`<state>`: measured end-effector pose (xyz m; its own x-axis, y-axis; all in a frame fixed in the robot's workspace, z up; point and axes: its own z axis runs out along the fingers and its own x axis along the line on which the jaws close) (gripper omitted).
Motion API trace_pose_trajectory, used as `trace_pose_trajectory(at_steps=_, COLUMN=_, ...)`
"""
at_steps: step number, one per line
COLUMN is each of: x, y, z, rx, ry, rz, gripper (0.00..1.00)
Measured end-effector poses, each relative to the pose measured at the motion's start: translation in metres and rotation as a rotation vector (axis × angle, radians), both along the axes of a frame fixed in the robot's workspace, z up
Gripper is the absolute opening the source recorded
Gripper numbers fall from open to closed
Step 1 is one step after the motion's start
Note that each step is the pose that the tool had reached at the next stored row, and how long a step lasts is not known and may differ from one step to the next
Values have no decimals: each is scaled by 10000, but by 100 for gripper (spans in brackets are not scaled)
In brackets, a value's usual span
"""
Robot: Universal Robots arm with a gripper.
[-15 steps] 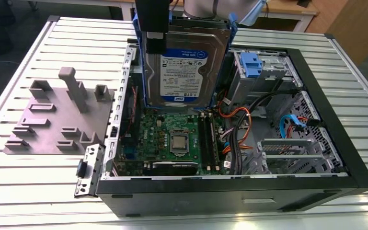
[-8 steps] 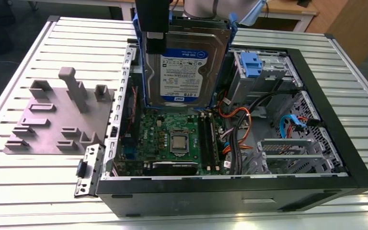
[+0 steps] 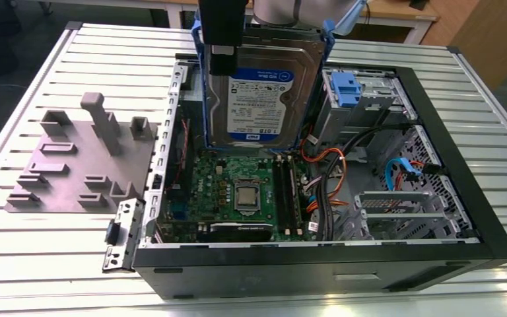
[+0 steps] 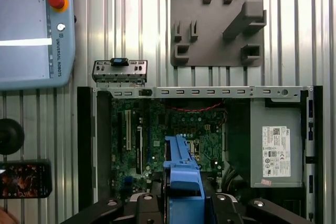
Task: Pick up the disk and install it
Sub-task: 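Insert the disk into the insertion slot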
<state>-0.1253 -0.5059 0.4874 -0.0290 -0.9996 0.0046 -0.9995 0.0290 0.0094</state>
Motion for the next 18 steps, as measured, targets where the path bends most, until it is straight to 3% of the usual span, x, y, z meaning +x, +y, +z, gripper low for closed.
trace_pose_trajectory(at_steps=5, x=11, y=-38, z=-3, rx=-12, ry=0, rz=1, gripper=36)
trace_pose_trajectory(at_steps=13, x=245, y=-41, z=-10, rx=-27, ry=0, rz=1, gripper=36)
trace_pose_trajectory(at_steps=18, x=267, y=-64, z=-19, rx=-27, ry=0, rz=0, gripper=36)
